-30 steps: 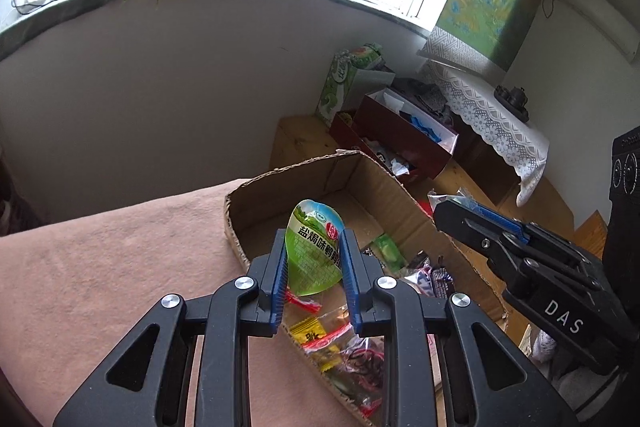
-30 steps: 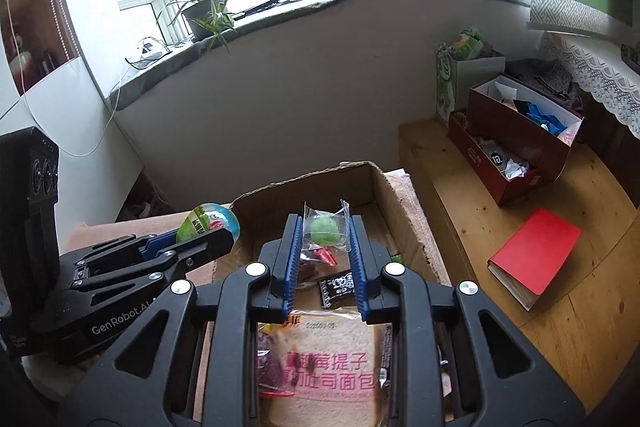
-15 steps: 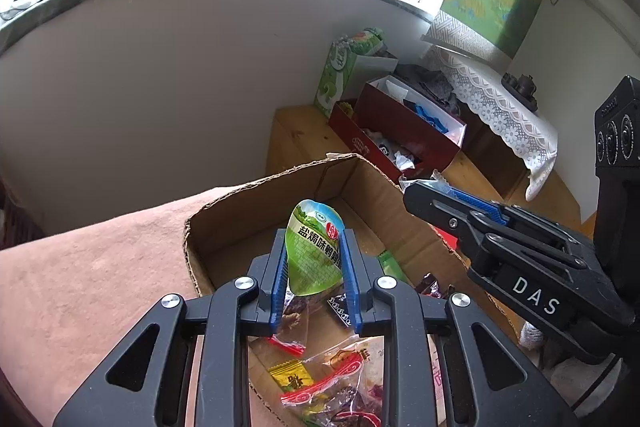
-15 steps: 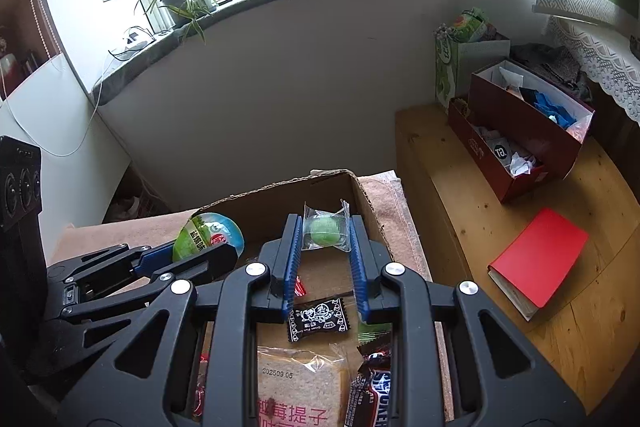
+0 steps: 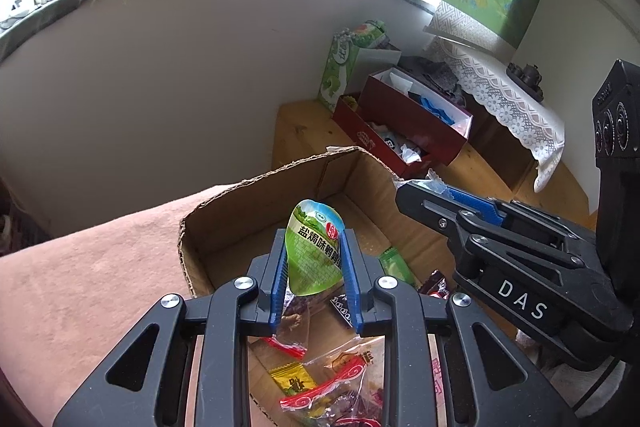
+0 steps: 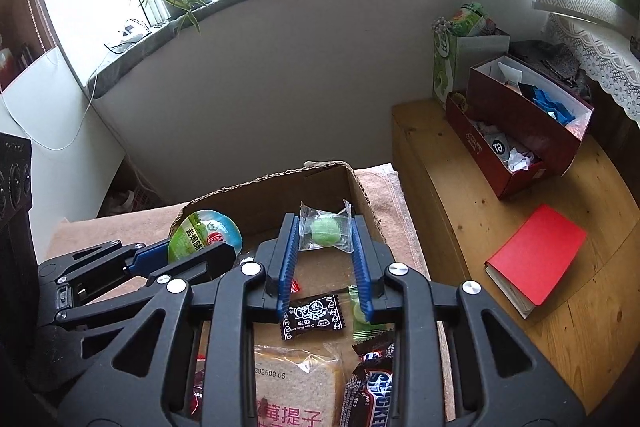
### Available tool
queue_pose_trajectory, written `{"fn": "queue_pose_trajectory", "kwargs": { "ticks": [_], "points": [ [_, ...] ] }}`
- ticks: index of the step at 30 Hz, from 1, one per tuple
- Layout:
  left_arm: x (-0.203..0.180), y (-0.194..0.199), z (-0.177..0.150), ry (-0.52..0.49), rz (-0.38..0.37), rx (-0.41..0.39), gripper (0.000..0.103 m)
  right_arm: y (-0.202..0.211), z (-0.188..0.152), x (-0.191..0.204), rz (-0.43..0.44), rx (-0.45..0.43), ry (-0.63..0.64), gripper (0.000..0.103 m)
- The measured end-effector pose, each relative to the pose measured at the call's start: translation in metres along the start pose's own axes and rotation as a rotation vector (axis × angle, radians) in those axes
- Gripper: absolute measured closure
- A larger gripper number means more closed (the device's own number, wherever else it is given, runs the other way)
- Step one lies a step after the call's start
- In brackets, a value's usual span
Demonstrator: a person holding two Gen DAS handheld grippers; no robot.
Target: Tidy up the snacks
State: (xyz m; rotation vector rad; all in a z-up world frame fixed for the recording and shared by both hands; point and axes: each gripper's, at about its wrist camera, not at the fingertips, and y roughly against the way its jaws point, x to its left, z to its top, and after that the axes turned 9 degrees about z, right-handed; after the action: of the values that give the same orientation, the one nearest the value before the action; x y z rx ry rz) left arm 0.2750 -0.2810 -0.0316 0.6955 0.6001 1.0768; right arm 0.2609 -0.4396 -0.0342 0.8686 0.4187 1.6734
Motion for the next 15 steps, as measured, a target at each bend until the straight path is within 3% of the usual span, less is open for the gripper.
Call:
{"fn": "queue_pose_trajectory", "kwargs": {
  "ticks": [2, 7, 10, 15],
  "points": [
    [0.0, 0.003, 0.0, -0.004, 0.001, -0.001, 0.078, 0.003, -0.001, 0.002, -0.008, -0.005, 0.005, 0.068],
    [0.003, 0.01, 0.0, 0.001, 0.002, -0.015, 0.074, 0.012, -0.001, 0.003, -0.028, -0.023, 0.01, 0.06],
    [0.006, 0.017, -0.001, 0.013, 0.011, -0.026, 0.064, 0.018, -0.001, 0.005, -0.039, -0.032, 0.007, 0.049],
    [0.008, 0.029, -0.001, 0.02, 0.01, -0.042, 0.064, 0.029, -0.006, 0.014, -0.059, -0.037, 0.024, 0.047]
  ]
}}
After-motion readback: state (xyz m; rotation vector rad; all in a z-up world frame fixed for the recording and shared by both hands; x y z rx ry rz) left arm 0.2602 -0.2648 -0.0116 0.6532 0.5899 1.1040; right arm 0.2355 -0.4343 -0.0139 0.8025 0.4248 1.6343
